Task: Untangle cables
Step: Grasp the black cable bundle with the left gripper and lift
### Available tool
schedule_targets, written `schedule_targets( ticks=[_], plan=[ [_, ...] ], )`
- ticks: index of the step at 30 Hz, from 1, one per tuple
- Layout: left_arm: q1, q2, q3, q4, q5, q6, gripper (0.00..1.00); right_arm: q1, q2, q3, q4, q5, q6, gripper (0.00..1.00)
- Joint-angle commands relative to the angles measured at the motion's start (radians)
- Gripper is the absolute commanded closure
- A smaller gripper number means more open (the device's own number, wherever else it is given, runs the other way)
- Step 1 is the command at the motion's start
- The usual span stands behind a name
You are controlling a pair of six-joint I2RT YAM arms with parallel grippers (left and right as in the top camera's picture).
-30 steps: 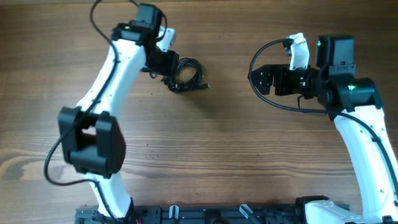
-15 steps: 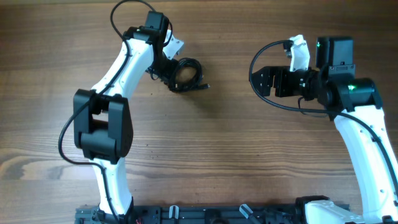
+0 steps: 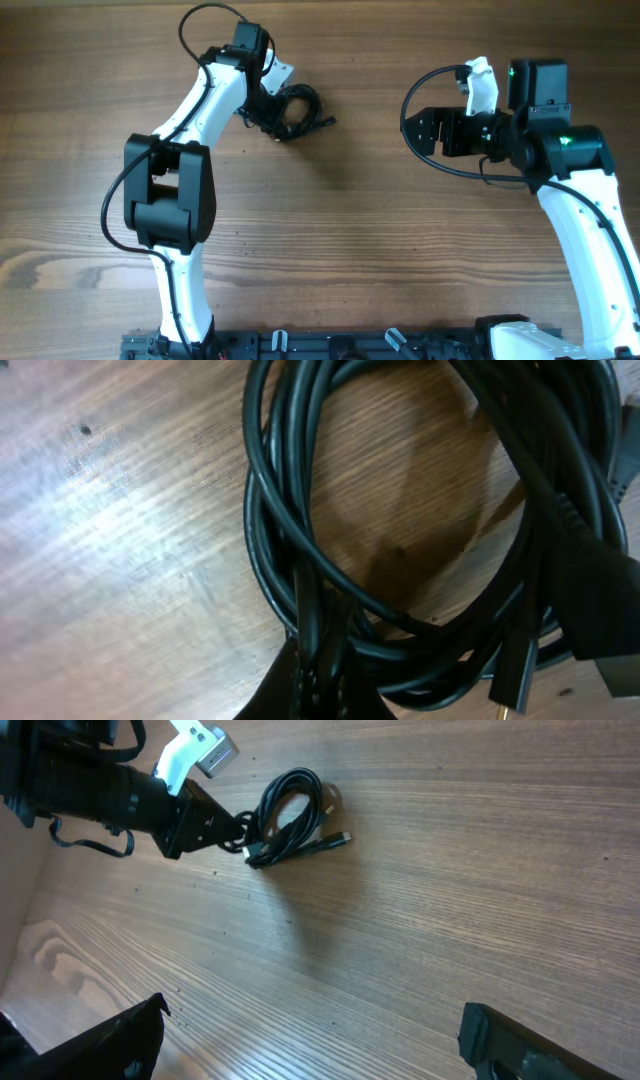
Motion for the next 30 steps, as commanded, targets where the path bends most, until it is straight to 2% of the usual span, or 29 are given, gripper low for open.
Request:
schedule_targets(
  ticks=[1,4,7,13,15,17,20,23,26,30],
  plan=[
    [0.005,-0.031,0.055,-0.084,0.038,-0.195,0.96,0.004,0.006,0.020,0.045,-0.002,0.029,0.04],
    [0.005,-0.109,0.098,-0.203,0.050,-0.326,0.96,0.008,0.006,0.020,0.135,-0.096,0.094,0.06],
    [0.005,-0.187,0.105,-0.262,0.149,-0.335,0.96,0.040,0.007,0.020,0.194,-0.107,0.162,0.12],
    [0.005,-0.314,0.105,-0.241,0.405,-0.335,0.96,0.143,0.017,0.020,0.250,-0.013,0.315,0.31],
    [0.011,-0.336,0.105,-0.221,0.467,-0.383,0.96,0.159,0.017,0.020,0.251,0.019,0.352,0.35],
    [0.029,-0.343,0.105,-0.206,0.476,-0.494,0.96,0.160,0.016,0.020,0.254,0.029,0.383,0.37],
    [0.055,-0.342,0.104,-0.198,0.476,-0.537,0.96,0.160,0.016,0.020,0.267,0.028,0.412,0.40],
    [0.061,-0.342,0.104,-0.151,0.475,-0.539,0.96,0.177,0.019,0.020,0.314,0.024,0.414,0.49],
    [0.045,-0.342,0.104,-0.124,0.488,-0.539,0.96,0.220,0.036,0.020,0.377,0.025,0.407,0.68],
    [0.041,-0.342,0.104,-0.124,0.499,-0.711,0.96,0.267,0.077,0.020,0.429,0.025,0.418,0.72]
  ],
)
